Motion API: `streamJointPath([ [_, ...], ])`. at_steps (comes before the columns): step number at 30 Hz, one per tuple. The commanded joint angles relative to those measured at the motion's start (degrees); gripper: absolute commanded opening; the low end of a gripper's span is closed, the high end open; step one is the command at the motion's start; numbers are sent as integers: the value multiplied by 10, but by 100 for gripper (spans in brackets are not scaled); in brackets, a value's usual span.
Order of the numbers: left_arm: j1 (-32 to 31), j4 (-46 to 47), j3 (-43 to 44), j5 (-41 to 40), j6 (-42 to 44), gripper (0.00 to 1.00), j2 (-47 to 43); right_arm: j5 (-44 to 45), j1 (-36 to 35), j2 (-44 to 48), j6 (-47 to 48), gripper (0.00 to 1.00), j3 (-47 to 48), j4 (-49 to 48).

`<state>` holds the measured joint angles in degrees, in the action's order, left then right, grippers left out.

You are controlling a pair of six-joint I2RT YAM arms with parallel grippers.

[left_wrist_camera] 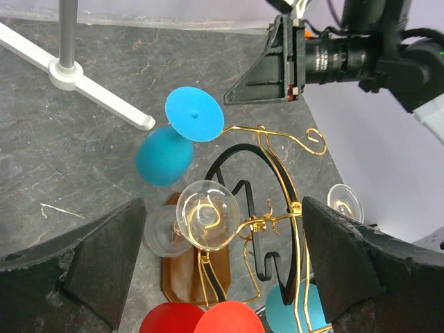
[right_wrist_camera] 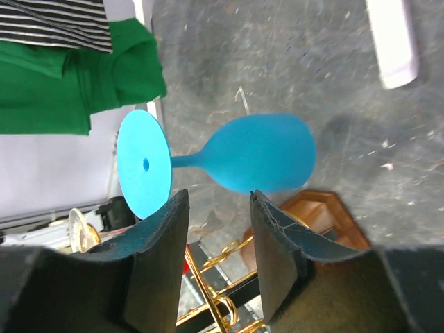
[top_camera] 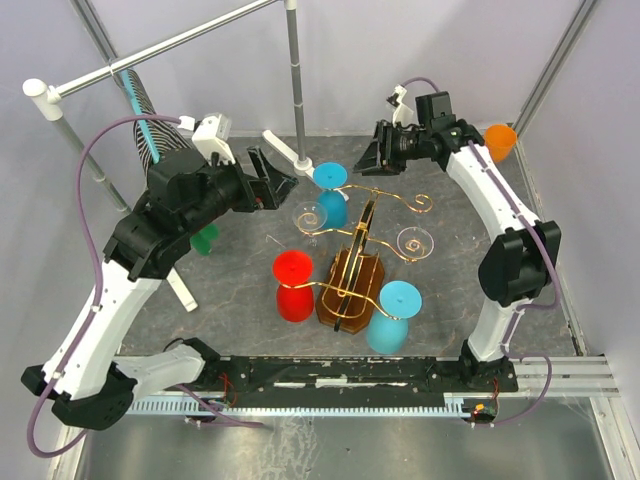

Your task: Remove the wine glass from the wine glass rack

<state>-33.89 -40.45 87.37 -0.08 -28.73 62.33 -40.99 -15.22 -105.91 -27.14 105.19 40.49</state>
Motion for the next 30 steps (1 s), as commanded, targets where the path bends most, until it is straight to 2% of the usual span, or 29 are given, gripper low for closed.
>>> streamJointPath([
  [1,-3,13,10,-7,-17,99,-18,-81,-1,44,-69,48,-42,-94],
  [14,-4,6,11,-13,-25,99,-35,-110,-18,54,-148,41,-88,-197],
  [30,-3,5,8,-13,-23,99,-34,-107,-37,47,-128,41,-95,-178],
])
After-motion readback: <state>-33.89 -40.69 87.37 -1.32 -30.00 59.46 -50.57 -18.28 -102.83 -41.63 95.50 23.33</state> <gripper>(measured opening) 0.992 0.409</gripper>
